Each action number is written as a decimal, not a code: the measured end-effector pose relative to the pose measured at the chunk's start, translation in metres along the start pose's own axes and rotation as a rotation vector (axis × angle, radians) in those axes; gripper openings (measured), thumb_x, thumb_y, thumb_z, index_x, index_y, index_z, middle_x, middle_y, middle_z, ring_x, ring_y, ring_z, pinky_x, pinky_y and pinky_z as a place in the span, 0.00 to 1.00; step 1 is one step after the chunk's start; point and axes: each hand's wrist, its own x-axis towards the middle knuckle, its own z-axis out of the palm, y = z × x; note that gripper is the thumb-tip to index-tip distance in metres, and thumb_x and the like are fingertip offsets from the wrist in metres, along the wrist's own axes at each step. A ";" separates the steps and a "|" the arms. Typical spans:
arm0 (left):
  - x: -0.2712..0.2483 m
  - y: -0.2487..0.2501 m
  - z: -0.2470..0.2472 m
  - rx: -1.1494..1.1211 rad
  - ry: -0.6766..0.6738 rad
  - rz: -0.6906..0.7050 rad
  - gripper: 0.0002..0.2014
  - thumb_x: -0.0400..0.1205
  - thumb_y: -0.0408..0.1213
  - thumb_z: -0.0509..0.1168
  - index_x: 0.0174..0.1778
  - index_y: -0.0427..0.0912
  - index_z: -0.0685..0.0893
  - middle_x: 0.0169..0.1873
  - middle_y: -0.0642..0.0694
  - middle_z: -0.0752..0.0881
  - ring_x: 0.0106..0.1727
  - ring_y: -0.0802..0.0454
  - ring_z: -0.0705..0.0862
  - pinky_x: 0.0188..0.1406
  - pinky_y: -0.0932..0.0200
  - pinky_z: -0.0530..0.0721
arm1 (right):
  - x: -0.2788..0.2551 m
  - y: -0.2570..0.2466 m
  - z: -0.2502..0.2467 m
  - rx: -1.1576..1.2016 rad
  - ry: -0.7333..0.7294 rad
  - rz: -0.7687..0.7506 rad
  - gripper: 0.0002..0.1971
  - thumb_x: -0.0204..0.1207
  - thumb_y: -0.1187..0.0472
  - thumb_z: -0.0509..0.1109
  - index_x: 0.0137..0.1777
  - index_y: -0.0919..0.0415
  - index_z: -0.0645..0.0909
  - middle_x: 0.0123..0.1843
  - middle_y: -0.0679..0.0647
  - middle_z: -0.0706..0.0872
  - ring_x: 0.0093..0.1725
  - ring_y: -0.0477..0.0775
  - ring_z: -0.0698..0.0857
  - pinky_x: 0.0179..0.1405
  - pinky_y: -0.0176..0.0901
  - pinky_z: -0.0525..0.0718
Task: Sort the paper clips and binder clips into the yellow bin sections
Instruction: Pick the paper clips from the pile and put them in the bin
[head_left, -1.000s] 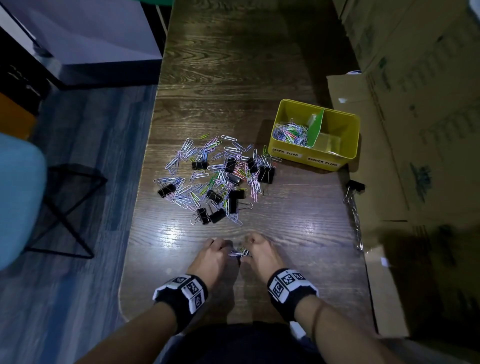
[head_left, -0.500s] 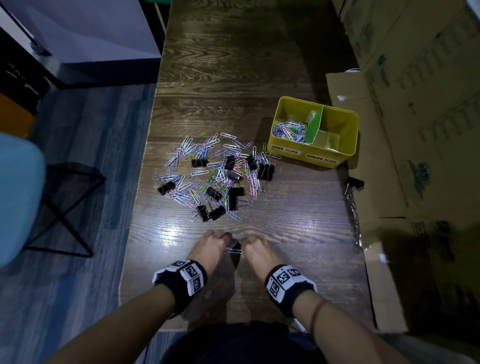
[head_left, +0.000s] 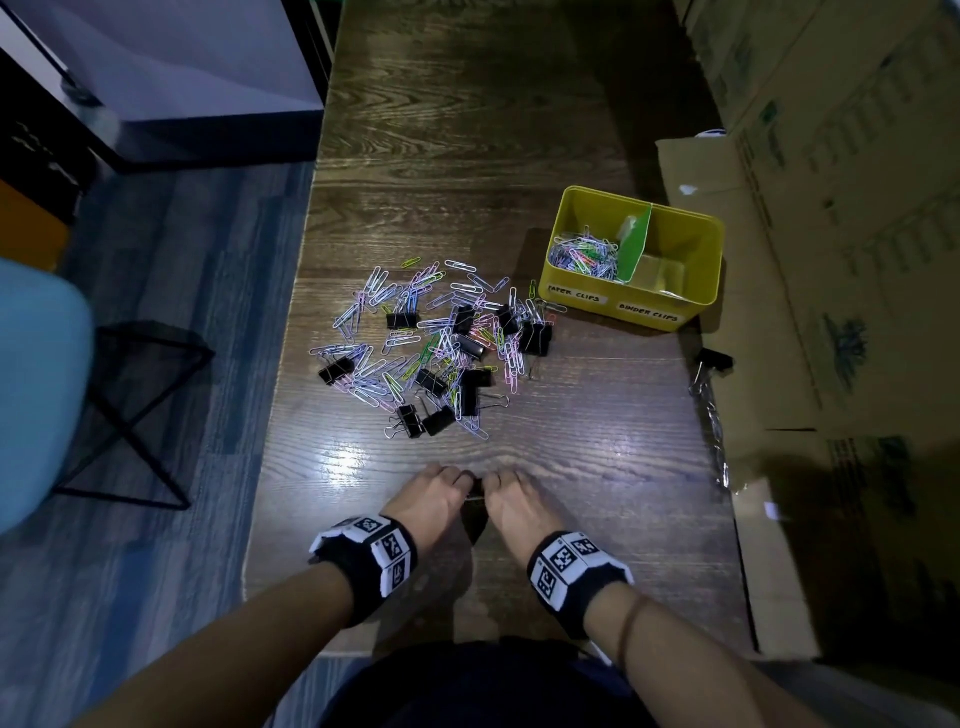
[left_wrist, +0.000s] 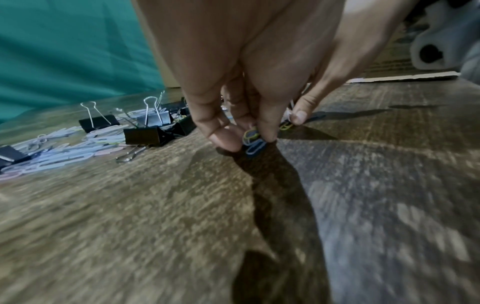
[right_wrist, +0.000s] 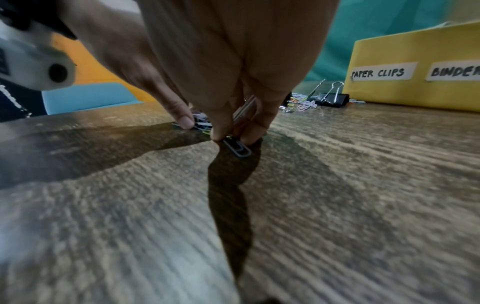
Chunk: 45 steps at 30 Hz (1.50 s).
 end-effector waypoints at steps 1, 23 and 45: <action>0.000 -0.003 0.007 0.011 0.021 -0.007 0.17 0.68 0.34 0.50 0.39 0.42 0.85 0.32 0.48 0.85 0.33 0.49 0.85 0.35 0.64 0.82 | 0.000 -0.001 0.000 -0.014 -0.013 -0.001 0.19 0.78 0.77 0.53 0.69 0.71 0.67 0.67 0.70 0.75 0.68 0.68 0.74 0.67 0.56 0.72; -0.021 -0.042 0.021 -1.191 0.210 -0.324 0.08 0.77 0.29 0.69 0.46 0.47 0.84 0.39 0.48 0.90 0.41 0.52 0.88 0.44 0.61 0.85 | -0.003 -0.001 0.004 -0.025 0.000 -0.152 0.20 0.77 0.80 0.53 0.69 0.73 0.67 0.64 0.70 0.73 0.63 0.65 0.74 0.63 0.50 0.76; -0.035 -0.010 0.015 -0.420 0.199 -0.253 0.19 0.77 0.53 0.50 0.46 0.46 0.82 0.47 0.42 0.86 0.49 0.40 0.84 0.44 0.55 0.78 | 0.004 0.003 0.008 -0.025 -0.033 -0.230 0.19 0.77 0.80 0.49 0.67 0.73 0.67 0.61 0.69 0.73 0.60 0.66 0.76 0.63 0.52 0.76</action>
